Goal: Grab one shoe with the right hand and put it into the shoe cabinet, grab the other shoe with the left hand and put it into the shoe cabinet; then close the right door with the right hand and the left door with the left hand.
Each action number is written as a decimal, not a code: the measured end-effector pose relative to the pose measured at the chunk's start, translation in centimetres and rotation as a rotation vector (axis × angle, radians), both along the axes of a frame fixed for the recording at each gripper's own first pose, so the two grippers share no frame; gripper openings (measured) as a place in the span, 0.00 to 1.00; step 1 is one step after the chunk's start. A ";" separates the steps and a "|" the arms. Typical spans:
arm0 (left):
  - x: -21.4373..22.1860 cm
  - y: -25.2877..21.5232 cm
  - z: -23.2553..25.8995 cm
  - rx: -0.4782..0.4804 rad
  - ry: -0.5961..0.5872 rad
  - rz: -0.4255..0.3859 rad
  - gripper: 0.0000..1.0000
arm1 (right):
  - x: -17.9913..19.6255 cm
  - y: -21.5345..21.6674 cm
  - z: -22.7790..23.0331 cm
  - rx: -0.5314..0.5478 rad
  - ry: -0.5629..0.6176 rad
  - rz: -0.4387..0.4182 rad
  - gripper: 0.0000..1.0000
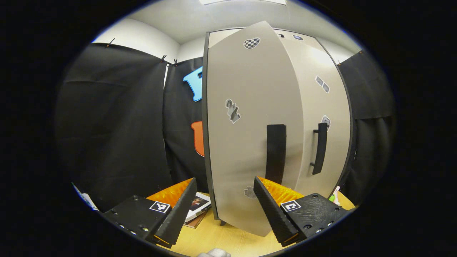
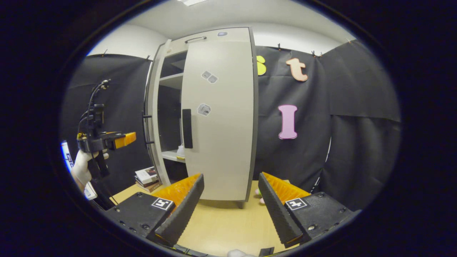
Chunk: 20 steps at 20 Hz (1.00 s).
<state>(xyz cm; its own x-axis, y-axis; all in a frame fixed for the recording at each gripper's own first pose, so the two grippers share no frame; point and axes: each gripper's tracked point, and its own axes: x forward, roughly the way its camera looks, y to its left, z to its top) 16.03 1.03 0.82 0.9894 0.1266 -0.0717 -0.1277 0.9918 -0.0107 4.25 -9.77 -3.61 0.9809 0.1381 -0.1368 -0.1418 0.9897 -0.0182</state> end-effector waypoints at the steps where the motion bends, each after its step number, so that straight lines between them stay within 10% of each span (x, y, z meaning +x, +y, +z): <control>1: -0.5 -0.4 0.0 -0.007 0.005 -0.014 0.96 | -0.1 0.5 0.2 0.004 -0.008 0.003 0.99; 20: -13.0 1.2 2.0 -0.016 -0.055 -0.122 0.97 | -5.2 7.8 4.0 0.018 -0.108 -0.079 0.99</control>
